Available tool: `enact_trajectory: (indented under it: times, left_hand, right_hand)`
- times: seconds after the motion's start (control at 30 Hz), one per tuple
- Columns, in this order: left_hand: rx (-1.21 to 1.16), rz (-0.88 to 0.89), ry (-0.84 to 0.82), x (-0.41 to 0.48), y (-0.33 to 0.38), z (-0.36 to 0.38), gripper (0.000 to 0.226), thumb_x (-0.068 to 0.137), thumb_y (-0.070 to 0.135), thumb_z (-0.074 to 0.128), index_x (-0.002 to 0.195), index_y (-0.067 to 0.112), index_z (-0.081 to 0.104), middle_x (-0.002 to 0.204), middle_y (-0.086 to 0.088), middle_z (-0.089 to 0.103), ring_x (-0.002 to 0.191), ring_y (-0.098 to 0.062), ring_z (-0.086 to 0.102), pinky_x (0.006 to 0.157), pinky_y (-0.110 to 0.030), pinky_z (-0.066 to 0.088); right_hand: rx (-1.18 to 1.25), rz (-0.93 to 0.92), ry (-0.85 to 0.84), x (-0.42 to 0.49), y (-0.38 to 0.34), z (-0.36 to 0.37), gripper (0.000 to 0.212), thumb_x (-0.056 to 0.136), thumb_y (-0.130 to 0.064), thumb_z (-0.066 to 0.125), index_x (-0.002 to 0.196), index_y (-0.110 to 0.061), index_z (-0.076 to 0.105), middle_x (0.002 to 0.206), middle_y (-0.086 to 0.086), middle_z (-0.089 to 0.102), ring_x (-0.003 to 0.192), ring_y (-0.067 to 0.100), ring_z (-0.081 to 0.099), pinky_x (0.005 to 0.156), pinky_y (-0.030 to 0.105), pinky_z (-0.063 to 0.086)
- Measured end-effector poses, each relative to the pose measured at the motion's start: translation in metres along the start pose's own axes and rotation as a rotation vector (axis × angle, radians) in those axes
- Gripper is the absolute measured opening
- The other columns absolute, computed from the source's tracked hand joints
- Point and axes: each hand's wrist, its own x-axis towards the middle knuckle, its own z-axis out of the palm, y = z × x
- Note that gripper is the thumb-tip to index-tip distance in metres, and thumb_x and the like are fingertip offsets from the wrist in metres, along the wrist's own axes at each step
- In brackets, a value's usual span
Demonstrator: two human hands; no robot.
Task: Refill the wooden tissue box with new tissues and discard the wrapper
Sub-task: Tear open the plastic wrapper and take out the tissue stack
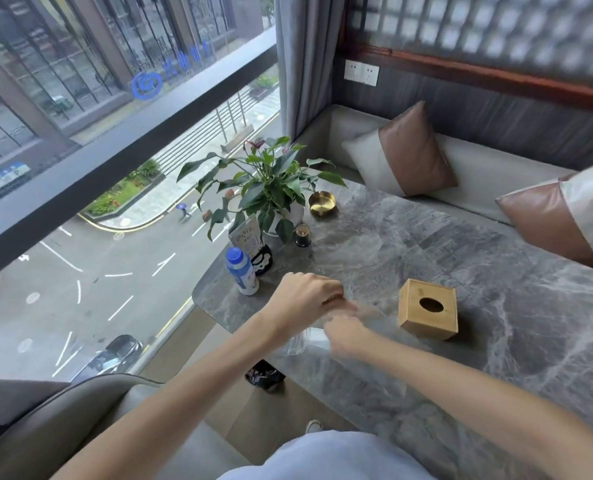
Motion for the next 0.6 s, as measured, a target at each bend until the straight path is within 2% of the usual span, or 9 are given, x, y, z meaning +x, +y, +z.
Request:
enact_trajectory:
  times: [0.07,0.1,0.17,0.23,0.27,0.33,0.4,0.5,0.6]
  left_hand:
    - [0.058,0.028,0.045,0.009,-0.010,-0.004,0.042,0.095,0.052,0.051,0.089,0.016,0.071,0.085,0.002,0.074,0.078,-0.022,0.071,0.056,-0.026,0.031]
    - [0.083,0.030,0.055,0.013,-0.015,-0.007,0.043,0.095,0.053,0.050,0.088,0.016,0.071,0.085,0.002,0.074,0.078,-0.021,0.071,0.056,-0.026,0.030]
    - [0.113,0.033,0.087,0.020,-0.026,-0.010,0.041,0.095,0.051,0.053,0.085,0.015,0.072,0.083,0.002,0.075,0.075,-0.022,0.071,0.054,-0.026,0.031]
    - [0.135,0.043,0.156,0.026,-0.036,-0.013,0.039,0.092,0.049,0.056,0.080,0.016,0.073,0.078,0.003,0.075,0.068,-0.022,0.072,0.050,-0.025,0.034]
    - [0.140,0.038,0.182,0.028,-0.041,-0.014,0.037,0.091,0.048,0.057,0.081,0.017,0.074,0.078,0.004,0.076,0.068,-0.021,0.072,0.050,-0.025,0.037]
    - [0.100,0.011,0.217,0.033,-0.051,-0.017,0.031,0.091,0.041,0.056,0.085,0.019,0.076,0.081,0.004,0.077,0.073,-0.022,0.074,0.052,-0.026,0.044]
    - [0.063,0.019,0.242,0.041,-0.061,-0.016,0.027,0.090,0.038,0.062,0.080,0.016,0.073,0.075,0.003,0.074,0.068,-0.021,0.071,0.050,-0.025,0.044]
    - [0.015,0.068,0.249,0.055,-0.064,-0.015,0.024,0.085,0.033,0.074,0.074,0.013,0.069,0.067,0.002,0.070,0.059,-0.019,0.067,0.051,-0.020,0.038]
    - [-0.053,0.124,0.236,0.072,-0.059,-0.017,0.022,0.090,0.026,0.066,0.086,0.006,0.074,0.080,-0.004,0.074,0.067,-0.022,0.073,0.059,-0.026,0.055]
  right_hand:
    - [0.072,-0.033,0.089,-0.020,0.000,-0.028,0.030,0.093,-0.019,0.049,0.112,-0.001,0.062,0.114,0.019,0.068,0.101,0.034,0.065,0.075,0.033,0.046]
    - [0.142,-0.044,0.134,-0.035,0.005,-0.043,0.027,0.089,-0.021,0.048,0.105,-0.003,0.062,0.106,0.019,0.069,0.089,0.034,0.065,0.064,0.028,0.039]
    - [0.333,-0.045,0.158,-0.062,0.021,-0.064,0.021,0.080,-0.028,0.046,0.089,-0.012,0.056,0.089,0.012,0.067,0.070,0.027,0.055,0.051,0.027,0.029]
    - [0.613,-0.120,0.171,-0.094,0.044,-0.083,0.014,0.076,-0.038,0.045,0.082,-0.028,0.052,0.081,-0.001,0.062,0.066,0.018,0.053,0.053,0.031,0.035]
    - [0.810,-0.171,0.201,-0.109,0.054,-0.089,0.015,0.076,-0.041,0.047,0.086,-0.033,0.056,0.081,-0.006,0.064,0.068,0.012,0.057,0.056,0.028,0.040]
    - [1.285,-0.245,0.316,-0.129,0.073,-0.091,0.027,0.080,-0.037,0.054,0.104,-0.031,0.065,0.080,-0.012,0.068,0.061,0.001,0.057,0.052,0.017,0.042]
    - [1.624,-0.220,0.491,-0.137,0.090,-0.084,0.030,0.081,-0.031,0.055,0.107,-0.024,0.069,0.076,-0.009,0.064,0.055,0.004,0.049,0.047,0.017,0.038]
    - [1.837,-0.096,0.642,-0.137,0.104,-0.066,0.031,0.082,-0.025,0.051,0.103,-0.030,0.073,0.085,-0.002,0.066,0.070,0.010,0.054,0.055,0.021,0.042]
    - [2.014,-0.047,0.728,-0.139,0.114,-0.051,0.034,0.091,-0.019,0.049,0.115,-0.029,0.070,0.099,0.001,0.069,0.081,0.009,0.062,0.058,0.024,0.049]
